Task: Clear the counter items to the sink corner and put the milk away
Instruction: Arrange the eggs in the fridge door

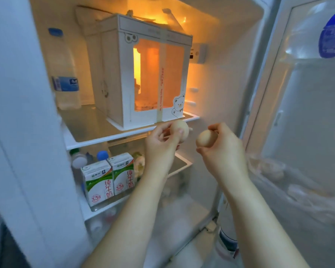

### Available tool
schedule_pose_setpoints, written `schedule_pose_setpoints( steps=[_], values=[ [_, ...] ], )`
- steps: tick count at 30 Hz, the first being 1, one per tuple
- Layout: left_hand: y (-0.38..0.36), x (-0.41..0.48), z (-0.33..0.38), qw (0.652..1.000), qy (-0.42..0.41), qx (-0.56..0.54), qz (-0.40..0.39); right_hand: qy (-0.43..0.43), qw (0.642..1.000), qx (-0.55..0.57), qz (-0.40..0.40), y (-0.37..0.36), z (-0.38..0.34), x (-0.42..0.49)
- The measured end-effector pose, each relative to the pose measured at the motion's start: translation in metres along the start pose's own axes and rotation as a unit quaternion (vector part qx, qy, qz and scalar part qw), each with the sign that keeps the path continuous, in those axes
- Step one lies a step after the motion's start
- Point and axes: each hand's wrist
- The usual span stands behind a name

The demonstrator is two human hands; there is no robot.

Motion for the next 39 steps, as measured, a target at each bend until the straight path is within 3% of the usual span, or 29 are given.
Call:
schedule_pose_setpoints(
  steps=[8,16,22,29,39],
  values=[
    [0.019,-0.068,0.018,0.989,-0.022,0.096,0.108,0.037,0.996,0.027,-0.078,0.009,-0.007,-0.042],
    [0.037,-0.178,0.042,0.953,-0.058,0.168,0.245,0.066,0.973,0.138,-0.172,0.031,-0.019,-0.123],
    [0.066,-0.274,0.07,0.917,-0.046,0.194,0.346,0.088,0.93,0.213,-0.287,0.058,-0.039,-0.202],
    [0.1,-0.377,0.115,0.863,-0.052,0.21,0.456,0.174,0.868,0.26,-0.385,0.083,-0.083,-0.282],
    [0.12,-0.548,0.197,0.735,-0.106,0.252,0.62,0.275,0.742,0.312,-0.526,0.147,-0.141,-0.424]
  ],
)
Point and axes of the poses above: each hand's wrist, its own x-axis towards the middle knuckle, its own y-axis out of the back of the hand, z = x × y, and after that the axes turned 1 degree about y, right-handed
